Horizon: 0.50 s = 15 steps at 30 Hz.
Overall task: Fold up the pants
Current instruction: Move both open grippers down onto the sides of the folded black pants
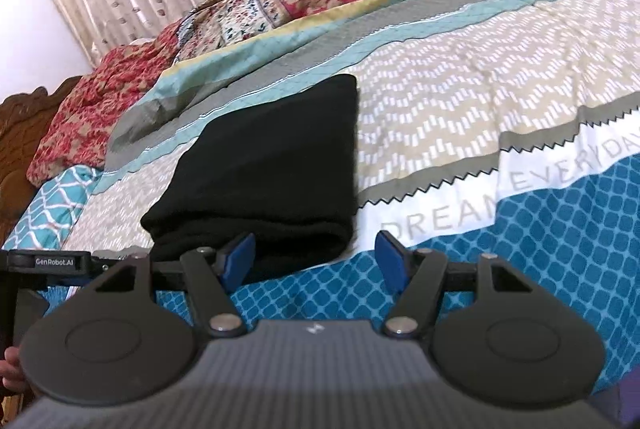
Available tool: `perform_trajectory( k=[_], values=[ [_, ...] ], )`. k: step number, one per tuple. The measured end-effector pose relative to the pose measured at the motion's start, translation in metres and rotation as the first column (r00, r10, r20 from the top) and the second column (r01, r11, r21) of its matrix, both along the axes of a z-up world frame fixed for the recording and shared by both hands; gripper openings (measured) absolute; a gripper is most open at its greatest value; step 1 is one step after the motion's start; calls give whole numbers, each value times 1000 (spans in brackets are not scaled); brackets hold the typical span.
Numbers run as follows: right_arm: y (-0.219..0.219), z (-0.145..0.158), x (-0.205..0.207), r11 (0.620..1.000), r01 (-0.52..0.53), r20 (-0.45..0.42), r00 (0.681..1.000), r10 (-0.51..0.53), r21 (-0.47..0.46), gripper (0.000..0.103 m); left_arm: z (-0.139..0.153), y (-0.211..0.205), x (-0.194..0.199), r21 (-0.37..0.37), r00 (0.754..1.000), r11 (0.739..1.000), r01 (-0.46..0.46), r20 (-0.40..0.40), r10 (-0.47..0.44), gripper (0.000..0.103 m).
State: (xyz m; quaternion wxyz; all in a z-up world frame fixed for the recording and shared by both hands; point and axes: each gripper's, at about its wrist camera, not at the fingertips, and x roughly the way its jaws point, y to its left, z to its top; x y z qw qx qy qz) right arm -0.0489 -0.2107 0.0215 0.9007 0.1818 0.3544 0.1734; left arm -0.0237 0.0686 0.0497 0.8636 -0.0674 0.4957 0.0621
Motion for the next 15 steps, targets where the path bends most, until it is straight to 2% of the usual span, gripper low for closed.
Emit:
perform_trajectory(
  k=[15],
  values=[
    [-9,-4,4,1000,8,-27,1000,-7,14,69,-1,3,6,21,1000,1000,-9,4,9,103]
  ],
)
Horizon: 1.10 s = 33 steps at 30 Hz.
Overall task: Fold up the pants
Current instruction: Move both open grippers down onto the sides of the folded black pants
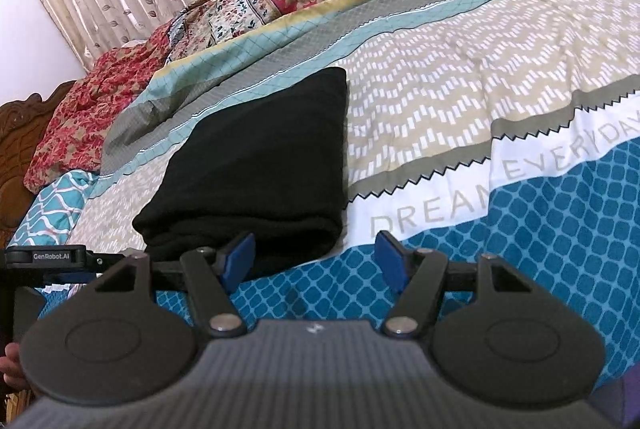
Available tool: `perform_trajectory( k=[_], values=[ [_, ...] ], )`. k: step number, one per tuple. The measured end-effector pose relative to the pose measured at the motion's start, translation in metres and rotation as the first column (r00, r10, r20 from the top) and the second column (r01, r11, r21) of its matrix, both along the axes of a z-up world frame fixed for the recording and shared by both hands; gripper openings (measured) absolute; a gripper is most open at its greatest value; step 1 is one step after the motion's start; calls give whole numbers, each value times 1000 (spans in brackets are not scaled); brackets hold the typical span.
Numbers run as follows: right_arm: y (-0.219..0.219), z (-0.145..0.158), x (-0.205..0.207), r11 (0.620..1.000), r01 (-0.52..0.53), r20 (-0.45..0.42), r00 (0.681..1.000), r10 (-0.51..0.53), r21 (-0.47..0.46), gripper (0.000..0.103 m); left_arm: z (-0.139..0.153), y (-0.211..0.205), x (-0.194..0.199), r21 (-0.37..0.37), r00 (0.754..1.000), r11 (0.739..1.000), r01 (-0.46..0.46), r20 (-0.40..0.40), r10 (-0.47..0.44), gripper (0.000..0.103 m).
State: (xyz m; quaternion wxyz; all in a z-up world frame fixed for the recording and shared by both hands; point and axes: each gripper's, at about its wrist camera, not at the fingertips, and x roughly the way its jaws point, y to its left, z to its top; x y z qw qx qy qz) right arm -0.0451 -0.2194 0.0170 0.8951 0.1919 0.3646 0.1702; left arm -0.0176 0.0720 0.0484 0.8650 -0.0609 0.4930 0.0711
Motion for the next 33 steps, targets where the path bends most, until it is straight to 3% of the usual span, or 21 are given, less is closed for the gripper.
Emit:
perform_trajectory(
  k=[22,33],
  values=[
    [-9,10,28,1000,-4,37,999,4,-4,69,2,-13,40,92,997,993,71,18,-73,103],
    [-13,4,58,1000,-8,8,1000,8,14,69,3,-23,70,88,994,991,97,32,-101,103]
  ],
)
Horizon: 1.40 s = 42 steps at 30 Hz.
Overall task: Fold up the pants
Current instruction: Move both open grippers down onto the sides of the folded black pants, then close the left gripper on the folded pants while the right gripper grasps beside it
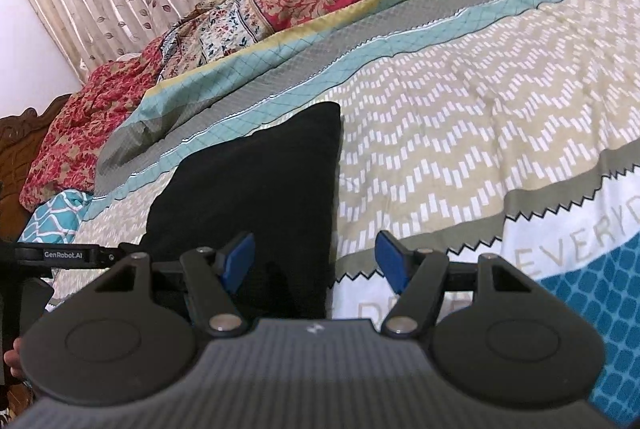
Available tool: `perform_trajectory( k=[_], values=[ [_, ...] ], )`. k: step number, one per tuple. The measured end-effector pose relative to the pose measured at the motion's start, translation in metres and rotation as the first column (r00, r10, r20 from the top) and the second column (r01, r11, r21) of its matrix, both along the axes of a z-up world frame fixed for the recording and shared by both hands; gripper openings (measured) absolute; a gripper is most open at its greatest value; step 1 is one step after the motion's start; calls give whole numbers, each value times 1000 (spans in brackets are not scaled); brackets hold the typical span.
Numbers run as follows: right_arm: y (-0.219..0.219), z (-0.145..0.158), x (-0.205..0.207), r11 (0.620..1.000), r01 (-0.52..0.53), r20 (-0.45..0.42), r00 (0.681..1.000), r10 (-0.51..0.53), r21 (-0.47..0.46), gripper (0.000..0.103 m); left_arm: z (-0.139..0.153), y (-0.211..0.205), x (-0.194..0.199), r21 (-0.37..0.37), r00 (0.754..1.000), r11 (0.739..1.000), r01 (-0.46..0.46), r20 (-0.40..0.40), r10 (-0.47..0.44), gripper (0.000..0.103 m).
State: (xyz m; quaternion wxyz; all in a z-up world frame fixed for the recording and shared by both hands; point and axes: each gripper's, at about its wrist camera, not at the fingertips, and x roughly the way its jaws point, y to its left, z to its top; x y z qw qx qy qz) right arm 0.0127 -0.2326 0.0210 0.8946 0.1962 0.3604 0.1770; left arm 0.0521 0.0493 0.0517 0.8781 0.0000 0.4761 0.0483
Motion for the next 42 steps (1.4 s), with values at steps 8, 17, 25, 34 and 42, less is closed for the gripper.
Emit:
perform_trajectory(
  k=[8,17,25,34,42],
  values=[
    [0,-6,15,1000,-12,-29,1000,12,5,69,-6,-1,14,-23,1000,1000,-12,-10,11,103],
    [0,-16,23,999,-22,-77,997,24,31,73,-15,20,23,-266,999,963,-50,-7,50,103],
    [0,-20,35,996,-50,-102,993,58,71,76,-35,27,30,-404,996,911,-86,-48,72,103],
    [8,-24,51,987,-74,-131,987,93,143,80,-40,69,32,-656,985,736,-169,-97,140,103],
    [13,-27,50,987,-80,-136,986,99,141,84,-19,81,29,-721,991,684,-107,-21,134,103]
  ],
)
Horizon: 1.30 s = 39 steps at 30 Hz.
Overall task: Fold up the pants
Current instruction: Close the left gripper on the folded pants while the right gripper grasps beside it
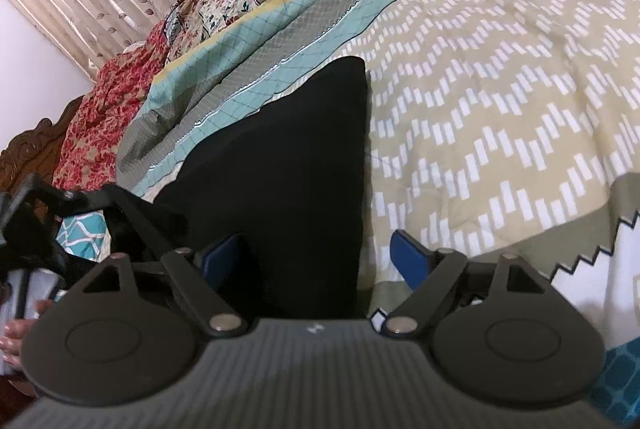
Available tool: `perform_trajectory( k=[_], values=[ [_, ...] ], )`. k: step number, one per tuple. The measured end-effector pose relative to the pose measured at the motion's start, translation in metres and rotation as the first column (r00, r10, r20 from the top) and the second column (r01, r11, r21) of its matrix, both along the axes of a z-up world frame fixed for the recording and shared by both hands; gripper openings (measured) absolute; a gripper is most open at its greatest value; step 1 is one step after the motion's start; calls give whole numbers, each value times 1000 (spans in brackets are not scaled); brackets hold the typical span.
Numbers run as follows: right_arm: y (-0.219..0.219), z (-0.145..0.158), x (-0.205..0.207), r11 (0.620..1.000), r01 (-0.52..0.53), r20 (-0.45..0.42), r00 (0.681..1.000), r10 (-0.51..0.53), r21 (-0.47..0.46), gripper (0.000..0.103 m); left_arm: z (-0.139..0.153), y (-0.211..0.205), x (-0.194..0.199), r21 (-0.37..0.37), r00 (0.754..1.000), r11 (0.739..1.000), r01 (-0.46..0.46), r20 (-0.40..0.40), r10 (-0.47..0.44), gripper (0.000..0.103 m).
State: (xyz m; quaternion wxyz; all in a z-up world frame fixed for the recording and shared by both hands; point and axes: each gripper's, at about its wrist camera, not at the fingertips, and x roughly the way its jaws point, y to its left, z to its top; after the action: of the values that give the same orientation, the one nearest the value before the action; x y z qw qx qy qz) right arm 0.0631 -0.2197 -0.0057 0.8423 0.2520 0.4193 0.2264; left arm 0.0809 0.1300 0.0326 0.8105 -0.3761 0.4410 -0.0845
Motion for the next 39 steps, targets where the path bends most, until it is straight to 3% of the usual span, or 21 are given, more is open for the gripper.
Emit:
perform_trajectory(
  k=[3,5,8,11,15,19,32,39],
  values=[
    [3,0,-1,999,-18,10,1000,18,-28,85,6,19,-15,-48,998,997,-59,27,60,103],
    [5,0,-2,999,-23,23,999,24,-44,85,6,27,-16,-26,995,995,-96,6,96,103],
    [8,-1,-4,998,-26,40,999,28,-56,86,-2,19,-2,43,995,996,-81,-56,84,103],
    [7,-1,-4,999,-22,35,999,24,-50,86,-13,-7,13,129,994,992,-11,-110,25,103],
    [8,-1,-5,998,-33,34,999,35,-51,86,-32,-46,15,305,978,945,116,-203,-55,103],
    [7,-3,-6,999,-34,38,999,36,-42,88,-37,-59,1,384,984,917,110,-171,-47,103],
    [12,-4,-11,998,-26,65,997,29,-50,92,-37,-62,1,404,984,908,115,-169,-50,103],
    [14,-5,-13,999,-22,81,996,25,-36,98,-38,-63,0,407,985,905,123,-163,-60,103]
  ],
)
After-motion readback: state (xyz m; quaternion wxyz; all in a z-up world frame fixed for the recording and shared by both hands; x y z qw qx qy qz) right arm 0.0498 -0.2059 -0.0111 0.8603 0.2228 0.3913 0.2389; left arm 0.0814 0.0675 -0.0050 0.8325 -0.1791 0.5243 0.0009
